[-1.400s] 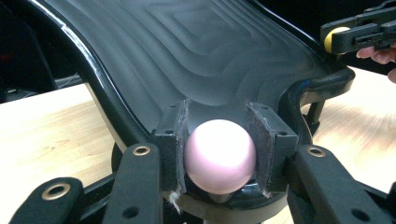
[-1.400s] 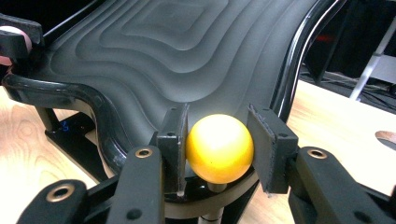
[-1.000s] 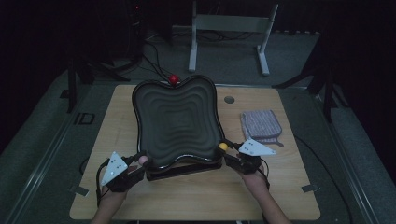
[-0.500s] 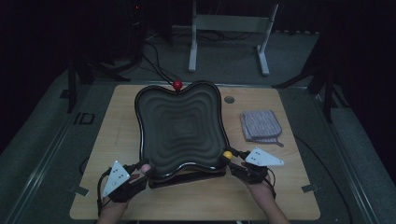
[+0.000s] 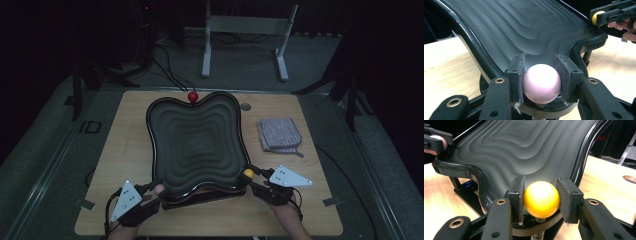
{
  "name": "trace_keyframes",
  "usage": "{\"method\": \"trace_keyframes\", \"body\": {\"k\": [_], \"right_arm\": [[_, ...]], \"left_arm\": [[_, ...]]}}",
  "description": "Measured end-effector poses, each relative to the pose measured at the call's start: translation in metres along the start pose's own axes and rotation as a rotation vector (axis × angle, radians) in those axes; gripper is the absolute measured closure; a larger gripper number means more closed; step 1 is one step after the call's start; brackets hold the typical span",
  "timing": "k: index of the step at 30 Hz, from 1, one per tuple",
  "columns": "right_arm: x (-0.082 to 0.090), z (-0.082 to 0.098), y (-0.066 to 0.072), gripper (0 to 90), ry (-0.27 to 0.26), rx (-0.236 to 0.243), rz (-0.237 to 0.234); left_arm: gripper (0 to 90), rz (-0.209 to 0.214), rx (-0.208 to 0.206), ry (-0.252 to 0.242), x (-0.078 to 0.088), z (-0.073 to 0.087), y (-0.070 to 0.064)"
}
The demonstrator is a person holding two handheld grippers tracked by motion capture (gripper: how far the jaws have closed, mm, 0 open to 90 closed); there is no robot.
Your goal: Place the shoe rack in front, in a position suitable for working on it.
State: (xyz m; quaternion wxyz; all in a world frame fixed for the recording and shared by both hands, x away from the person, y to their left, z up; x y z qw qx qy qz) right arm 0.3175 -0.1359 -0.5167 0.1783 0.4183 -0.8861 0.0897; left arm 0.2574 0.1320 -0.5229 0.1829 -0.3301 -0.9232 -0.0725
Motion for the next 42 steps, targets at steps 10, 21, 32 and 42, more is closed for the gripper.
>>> {"method": "trace_keyframes", "body": {"k": [10,21,32,42], "right_arm": [[0.013,0.006,0.004,59.5,-0.006,-0.004,0.006],[0.013,0.005,0.004,59.2,0.01,0.004,0.005],[0.033,-0.007,0.0,41.5,-0.052,0.007,0.023],[0.038,0.044,-0.006,35.7,0.056,-0.071,0.037]], "left_arm": [[60.1,0.017,-0.01,0.003,0.002,0.001,-0.01],[58.6,0.005,-0.01,-0.013,0.004,0.0,-0.011],[46.8,-0.001,0.011,-0.042,0.028,0.02,-0.002],[46.8,0.022,0.046,0.061,0.014,0.057,0.001]]}}
Point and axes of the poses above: each handheld gripper's, and its own axes: x roughly backward along the jaws, z roughly out of its underside, y roughly to its left, the point moved 10 cm from there along -x, roughly forward along the jaws, and after that the axes turned 5 degrees about y, right-handed, at the moved point
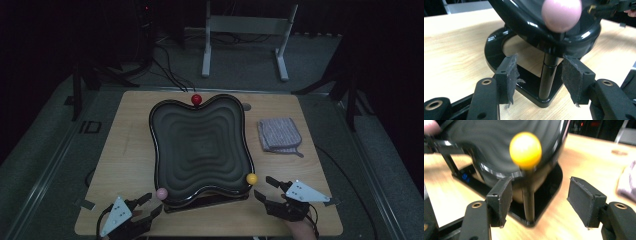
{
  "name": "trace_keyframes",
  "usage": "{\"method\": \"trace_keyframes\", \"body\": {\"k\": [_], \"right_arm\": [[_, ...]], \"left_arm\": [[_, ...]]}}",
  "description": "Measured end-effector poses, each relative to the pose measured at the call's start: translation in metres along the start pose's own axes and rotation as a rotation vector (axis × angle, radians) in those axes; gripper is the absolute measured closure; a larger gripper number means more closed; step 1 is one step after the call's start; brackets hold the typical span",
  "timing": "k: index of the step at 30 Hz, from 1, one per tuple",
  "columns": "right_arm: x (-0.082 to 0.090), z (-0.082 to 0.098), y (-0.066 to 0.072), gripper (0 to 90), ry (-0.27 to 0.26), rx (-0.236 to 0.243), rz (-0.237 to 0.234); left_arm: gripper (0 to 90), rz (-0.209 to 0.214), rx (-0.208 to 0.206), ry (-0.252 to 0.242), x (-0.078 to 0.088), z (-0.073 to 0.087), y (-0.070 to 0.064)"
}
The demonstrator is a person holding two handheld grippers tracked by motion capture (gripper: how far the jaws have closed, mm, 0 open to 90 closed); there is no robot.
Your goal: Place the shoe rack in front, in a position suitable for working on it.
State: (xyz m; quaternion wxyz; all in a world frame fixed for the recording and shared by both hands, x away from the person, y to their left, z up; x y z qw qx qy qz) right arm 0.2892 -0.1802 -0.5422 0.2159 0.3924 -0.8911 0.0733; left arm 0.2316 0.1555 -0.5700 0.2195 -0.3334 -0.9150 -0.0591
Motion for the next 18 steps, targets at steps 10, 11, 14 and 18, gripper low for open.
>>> {"method": "trace_keyframes", "body": {"k": [10,11,14,18], "right_arm": [[-0.026,0.024,0.006,52.1,0.104,0.017,-0.051],[-0.028,0.024,0.005,55.2,0.103,0.017,-0.047],[-0.032,0.02,0.003,63.2,0.099,0.019,-0.042],[-0.035,0.018,0.002,69.9,0.1,0.031,-0.052]], "left_arm": [[48.1,0.046,-0.002,0.024,-0.014,0.004,-0.002],[48.2,0.049,-0.002,0.027,-0.016,0.004,-0.003],[50.4,0.059,-0.005,0.02,-0.02,0.001,-0.004],[54.5,0.067,-0.026,0.026,-0.029,-0.002,-0.008]]}}
Point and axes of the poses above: each handheld gripper's, and its own axes: x roughly backward along the jaws, z roughly out of its underside, y roughly to its left, the point moved 10 cm from there along -x, roughly forward along the jaws, and after that the axes turned 5 degrees about y, right-handed, at the moved point
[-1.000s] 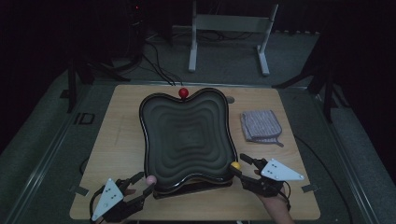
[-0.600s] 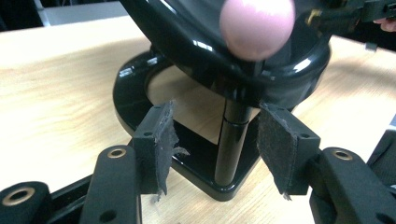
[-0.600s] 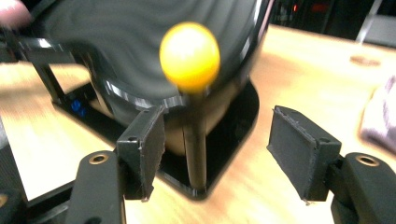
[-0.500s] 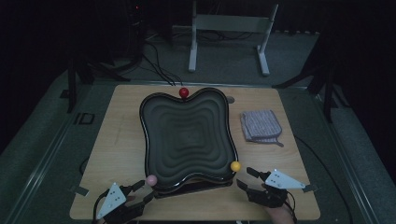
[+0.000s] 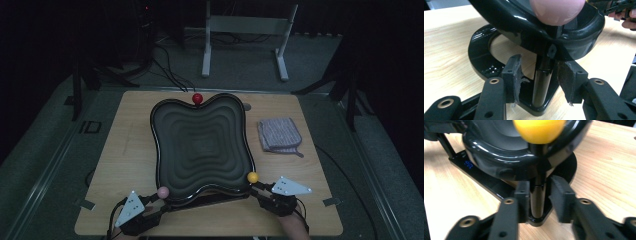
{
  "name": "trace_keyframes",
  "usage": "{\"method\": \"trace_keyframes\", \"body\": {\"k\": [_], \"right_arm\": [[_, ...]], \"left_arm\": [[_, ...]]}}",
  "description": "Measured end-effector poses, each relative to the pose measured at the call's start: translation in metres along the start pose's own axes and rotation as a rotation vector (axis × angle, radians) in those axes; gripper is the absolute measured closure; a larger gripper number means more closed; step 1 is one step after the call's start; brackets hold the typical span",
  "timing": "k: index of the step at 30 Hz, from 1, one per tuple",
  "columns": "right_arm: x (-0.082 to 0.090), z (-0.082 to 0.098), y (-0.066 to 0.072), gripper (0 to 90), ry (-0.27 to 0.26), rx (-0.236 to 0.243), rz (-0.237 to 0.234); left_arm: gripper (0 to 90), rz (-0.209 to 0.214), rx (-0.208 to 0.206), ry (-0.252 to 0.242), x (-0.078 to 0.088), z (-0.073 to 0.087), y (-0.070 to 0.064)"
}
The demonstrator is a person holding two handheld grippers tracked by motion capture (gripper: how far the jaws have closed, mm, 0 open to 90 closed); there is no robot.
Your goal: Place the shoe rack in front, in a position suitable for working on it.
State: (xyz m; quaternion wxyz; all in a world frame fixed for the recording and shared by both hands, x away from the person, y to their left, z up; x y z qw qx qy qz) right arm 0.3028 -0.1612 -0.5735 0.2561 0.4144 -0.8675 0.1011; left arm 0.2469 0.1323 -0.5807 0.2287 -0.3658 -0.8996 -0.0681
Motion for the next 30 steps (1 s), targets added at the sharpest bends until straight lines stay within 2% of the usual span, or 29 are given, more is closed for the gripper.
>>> {"method": "trace_keyframes", "body": {"k": [2,4,5,7,8,11,14,20,30], "right_arm": [[-0.002,-0.001,0.001,73.8,0.004,0.018,0.0],[-0.003,-0.002,0.0,74.0,0.006,0.029,0.012],[-0.004,-0.003,-0.001,74.0,0.008,0.027,0.011],[-0.005,-0.004,-0.004,74.1,0.007,0.026,0.015],[-0.006,-0.004,-0.004,74.2,0.007,0.026,0.014],[-0.01,-0.007,-0.009,74.4,0.01,0.027,0.02],[-0.015,-0.011,-0.014,74.4,0.007,0.025,0.025],[-0.024,-0.016,-0.025,74.5,0.003,0.006,0.043],[-0.039,-0.024,-0.044,74.7,0.001,-0.001,0.057]], "left_arm": [[59.1,-0.001,-0.008,0.003,-0.003,-0.001,-0.001],[59.4,0.007,-0.009,0.003,-0.005,-0.001,-0.003],[62.9,0.007,-0.013,0.0,-0.006,-0.002,-0.004],[64.6,0.004,-0.022,-0.001,-0.007,-0.002,-0.005],[68.8,-0.002,-0.023,-0.003,-0.007,-0.003,-0.005],[74.0,-0.012,-0.006,-0.013,-0.007,-0.003,-0.003],[74.4,-0.022,-0.019,-0.014,-0.007,-0.004,-0.003],[74.7,-0.013,-0.031,-0.019,-0.011,-0.005,-0.007],[74.9,-0.008,-0.028,-0.032,-0.019,-0.009,-0.016]]}}
Point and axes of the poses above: each handheld gripper's, and its own axes: x roughly backward along the jaws, z roughly out of its underside, y roughly to its left, the point moved 10 cm from there along -x, roughly forward along the jaws, and after that the axes turned 5 degrees about y, right-handed, at the moved point
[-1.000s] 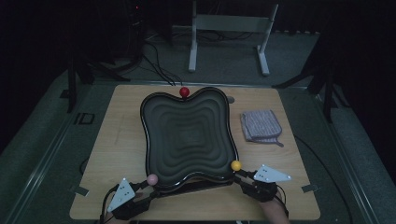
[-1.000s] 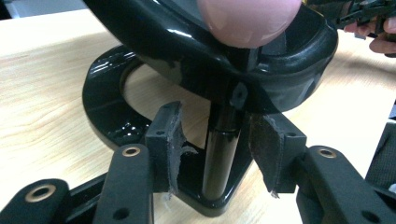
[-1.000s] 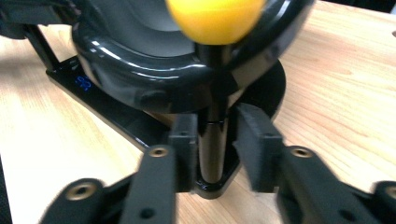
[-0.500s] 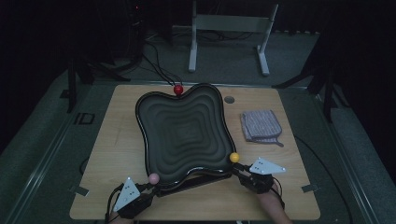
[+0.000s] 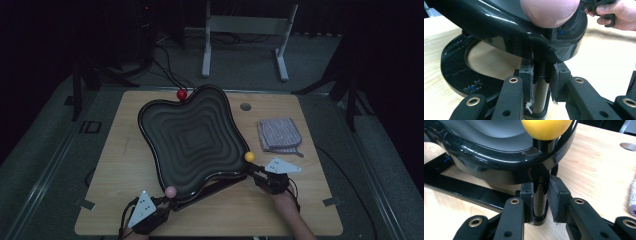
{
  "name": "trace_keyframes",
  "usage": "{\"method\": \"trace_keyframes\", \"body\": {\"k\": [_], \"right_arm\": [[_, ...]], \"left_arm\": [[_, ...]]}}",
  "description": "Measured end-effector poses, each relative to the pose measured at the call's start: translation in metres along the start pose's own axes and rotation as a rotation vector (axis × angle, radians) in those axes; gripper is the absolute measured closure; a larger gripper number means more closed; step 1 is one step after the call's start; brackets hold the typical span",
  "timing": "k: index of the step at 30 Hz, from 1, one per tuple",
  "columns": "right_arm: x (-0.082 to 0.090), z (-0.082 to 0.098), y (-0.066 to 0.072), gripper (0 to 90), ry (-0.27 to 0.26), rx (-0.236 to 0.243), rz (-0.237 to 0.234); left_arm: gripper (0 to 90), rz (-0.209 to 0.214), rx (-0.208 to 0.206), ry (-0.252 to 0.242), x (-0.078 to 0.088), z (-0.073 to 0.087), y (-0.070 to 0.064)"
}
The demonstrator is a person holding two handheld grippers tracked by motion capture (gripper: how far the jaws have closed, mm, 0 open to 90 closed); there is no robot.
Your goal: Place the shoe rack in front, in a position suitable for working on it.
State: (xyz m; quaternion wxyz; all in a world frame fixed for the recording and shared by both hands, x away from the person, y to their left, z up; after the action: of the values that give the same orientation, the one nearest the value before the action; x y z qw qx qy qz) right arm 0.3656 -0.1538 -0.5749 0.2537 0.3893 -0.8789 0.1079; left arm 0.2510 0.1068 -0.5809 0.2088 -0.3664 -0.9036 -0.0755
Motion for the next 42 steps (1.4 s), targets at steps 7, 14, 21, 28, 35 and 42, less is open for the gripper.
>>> {"method": "trace_keyframes", "body": {"k": [7,14,21,28,35,42], "right_arm": [[-0.012,-0.006,-0.009,74.7,-0.005,0.004,0.009],[-0.01,-0.007,-0.015,67.4,-0.006,-0.013,-0.013],[0.005,0.0,-0.054,45.2,0.036,-0.068,0.087],[0.017,-0.005,-0.088,31.7,0.015,-0.155,0.154],[0.025,-0.013,-0.109,28.8,-0.014,-0.204,0.2],[0.025,-0.027,-0.13,26.9,-0.048,-0.23,0.239]], "left_arm": [[74.6,0.01,0.005,-0.002,-0.004,-0.002,-0.003],[74.9,-0.004,-0.008,-0.007,-0.005,-0.002,-0.004],[74.9,0.0,-0.009,-0.011,-0.005,-0.002,-0.004],[74.9,-0.007,-0.003,-0.024,-0.005,-0.001,-0.004],[74.8,-0.003,-0.005,-0.028,-0.004,-0.001,-0.003],[74.8,-0.007,-0.002,-0.024,-0.003,0.0,-0.003]]}}
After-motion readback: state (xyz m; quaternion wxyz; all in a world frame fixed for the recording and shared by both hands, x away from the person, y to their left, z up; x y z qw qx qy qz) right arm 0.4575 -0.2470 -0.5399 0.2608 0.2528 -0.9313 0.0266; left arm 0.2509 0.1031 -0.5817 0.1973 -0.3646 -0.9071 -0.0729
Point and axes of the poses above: each handheld gripper's, and its own axes: x roughly backward along the jaws, z roughly out of its underside, y roughly to its left, the point moved 10 cm from there along -x, roughly forward along the jaws, and after that the axes turned 5 degrees about y, right-handed, at the moved point
